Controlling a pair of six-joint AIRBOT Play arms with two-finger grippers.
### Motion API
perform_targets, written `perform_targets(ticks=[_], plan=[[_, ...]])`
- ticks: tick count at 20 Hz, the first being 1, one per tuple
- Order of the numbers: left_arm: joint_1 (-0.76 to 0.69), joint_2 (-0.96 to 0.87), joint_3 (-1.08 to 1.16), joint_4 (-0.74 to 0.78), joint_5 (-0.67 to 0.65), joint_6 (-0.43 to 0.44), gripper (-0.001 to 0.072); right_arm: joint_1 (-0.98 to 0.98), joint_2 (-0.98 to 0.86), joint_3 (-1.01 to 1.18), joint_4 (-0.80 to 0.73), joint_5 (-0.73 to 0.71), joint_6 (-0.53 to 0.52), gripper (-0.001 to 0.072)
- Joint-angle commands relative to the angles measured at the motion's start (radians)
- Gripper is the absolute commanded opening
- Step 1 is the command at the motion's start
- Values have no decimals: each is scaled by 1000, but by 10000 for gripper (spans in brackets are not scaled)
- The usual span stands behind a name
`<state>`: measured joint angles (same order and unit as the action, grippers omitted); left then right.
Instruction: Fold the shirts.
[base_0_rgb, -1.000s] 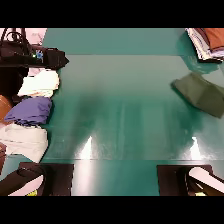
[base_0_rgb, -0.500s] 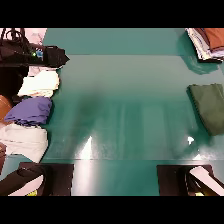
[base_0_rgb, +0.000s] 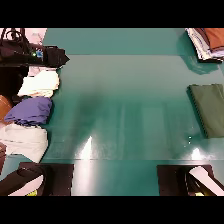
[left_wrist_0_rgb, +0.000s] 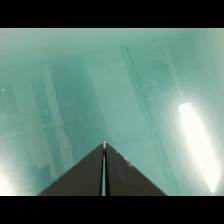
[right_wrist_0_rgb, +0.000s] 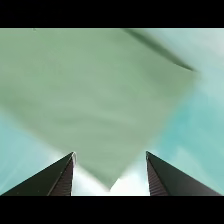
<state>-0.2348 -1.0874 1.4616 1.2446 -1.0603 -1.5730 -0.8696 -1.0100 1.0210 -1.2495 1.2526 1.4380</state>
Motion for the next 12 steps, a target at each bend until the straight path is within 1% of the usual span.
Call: perform_targets(ticks=[1,4,5,6,7,10,12], plan=[[0,1,0,0,6,2,24,166,36,45,160,21,11,511],[0,1,0,0,35,2,24,423,67,45,155,8,11,506],[0,1,0,0,39,2,23,499,74,45,156,3,11,400],[0,1,0,0,40,2,23,578,84,45,156,4,11,157],[0,1,0,0,40,2,23,647,91,45,155,2,10,16],[0,1,0,0,40,2,23,809,106,45,148,-23,10,15],[0,1,0,0,40,2,23,860,106,45,148,-29,10,15]])
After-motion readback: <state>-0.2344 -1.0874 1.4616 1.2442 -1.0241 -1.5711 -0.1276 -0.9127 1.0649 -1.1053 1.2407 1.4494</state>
